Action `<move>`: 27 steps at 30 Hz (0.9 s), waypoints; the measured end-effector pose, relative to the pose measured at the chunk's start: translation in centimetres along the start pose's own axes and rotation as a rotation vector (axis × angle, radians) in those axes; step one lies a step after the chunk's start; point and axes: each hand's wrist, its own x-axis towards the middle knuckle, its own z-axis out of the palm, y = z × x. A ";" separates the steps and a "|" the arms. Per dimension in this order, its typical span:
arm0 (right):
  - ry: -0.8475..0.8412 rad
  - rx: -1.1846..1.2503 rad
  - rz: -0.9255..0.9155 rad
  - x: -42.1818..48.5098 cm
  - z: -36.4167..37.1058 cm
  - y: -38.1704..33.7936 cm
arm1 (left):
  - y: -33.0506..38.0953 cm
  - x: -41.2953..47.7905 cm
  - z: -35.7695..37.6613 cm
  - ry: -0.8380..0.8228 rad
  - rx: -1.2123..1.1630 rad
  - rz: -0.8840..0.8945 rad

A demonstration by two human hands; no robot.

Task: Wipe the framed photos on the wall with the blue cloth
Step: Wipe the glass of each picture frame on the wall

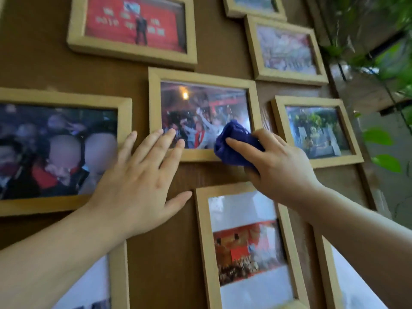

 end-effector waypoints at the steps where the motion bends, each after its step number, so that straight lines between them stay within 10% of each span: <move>1: 0.023 -0.011 0.000 1.6 0.2 0.1 | -0.6 0.6 -0.3 0.005 0.016 -0.020; 20: 0.043 -0.205 -0.128 12.7 1.9 -1.9 | -4.3 1.9 0.7 -0.005 0.116 -0.092; 27: -0.063 -0.348 0.109 10.2 1.1 3.8 | -4.7 2.4 1.1 0.034 0.085 -0.102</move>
